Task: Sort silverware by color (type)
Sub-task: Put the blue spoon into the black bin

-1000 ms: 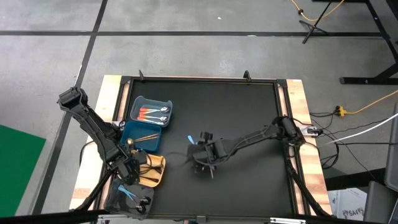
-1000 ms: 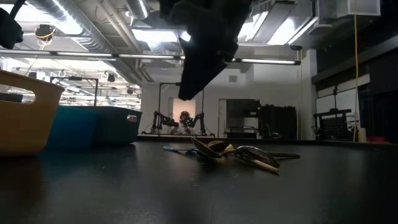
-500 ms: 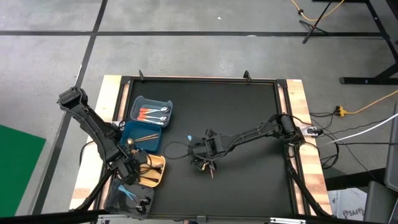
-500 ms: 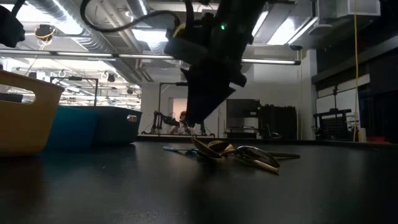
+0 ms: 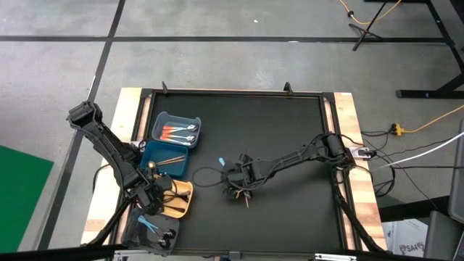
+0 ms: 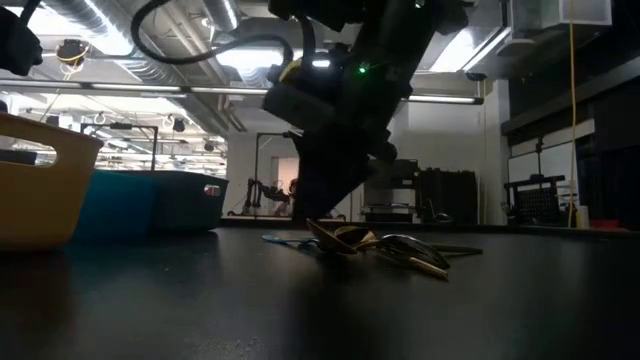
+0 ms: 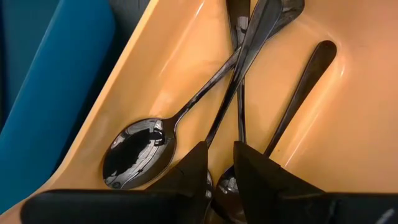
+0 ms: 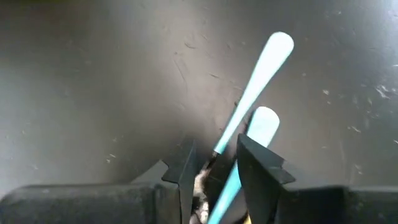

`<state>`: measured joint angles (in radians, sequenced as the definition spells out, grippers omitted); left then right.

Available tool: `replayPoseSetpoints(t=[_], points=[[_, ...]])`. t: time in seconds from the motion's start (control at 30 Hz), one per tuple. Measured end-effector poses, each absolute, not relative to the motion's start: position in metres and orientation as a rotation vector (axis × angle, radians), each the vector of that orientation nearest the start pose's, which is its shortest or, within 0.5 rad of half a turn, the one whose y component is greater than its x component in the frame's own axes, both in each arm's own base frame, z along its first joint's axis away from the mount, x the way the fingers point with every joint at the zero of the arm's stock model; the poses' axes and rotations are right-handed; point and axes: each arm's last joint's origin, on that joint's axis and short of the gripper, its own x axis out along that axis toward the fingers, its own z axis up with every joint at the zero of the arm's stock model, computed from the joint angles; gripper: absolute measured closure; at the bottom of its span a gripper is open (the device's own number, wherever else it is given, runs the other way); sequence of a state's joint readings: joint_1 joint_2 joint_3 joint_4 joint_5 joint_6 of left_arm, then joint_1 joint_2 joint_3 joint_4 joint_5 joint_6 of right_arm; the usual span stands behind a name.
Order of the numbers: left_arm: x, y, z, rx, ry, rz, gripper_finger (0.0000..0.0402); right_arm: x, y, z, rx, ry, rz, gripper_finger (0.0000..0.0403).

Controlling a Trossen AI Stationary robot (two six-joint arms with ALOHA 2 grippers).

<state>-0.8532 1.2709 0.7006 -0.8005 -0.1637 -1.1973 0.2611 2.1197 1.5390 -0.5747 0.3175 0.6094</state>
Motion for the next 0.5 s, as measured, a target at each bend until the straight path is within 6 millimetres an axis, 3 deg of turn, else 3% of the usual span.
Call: replayPoseSetpoints(t=[0.5], points=[[0.135,-0.147,0.180,-0.337,1.307,0.207,0.0331,0.414,0.102,0.140,0.260,1.052,-0.387,0.0297]])
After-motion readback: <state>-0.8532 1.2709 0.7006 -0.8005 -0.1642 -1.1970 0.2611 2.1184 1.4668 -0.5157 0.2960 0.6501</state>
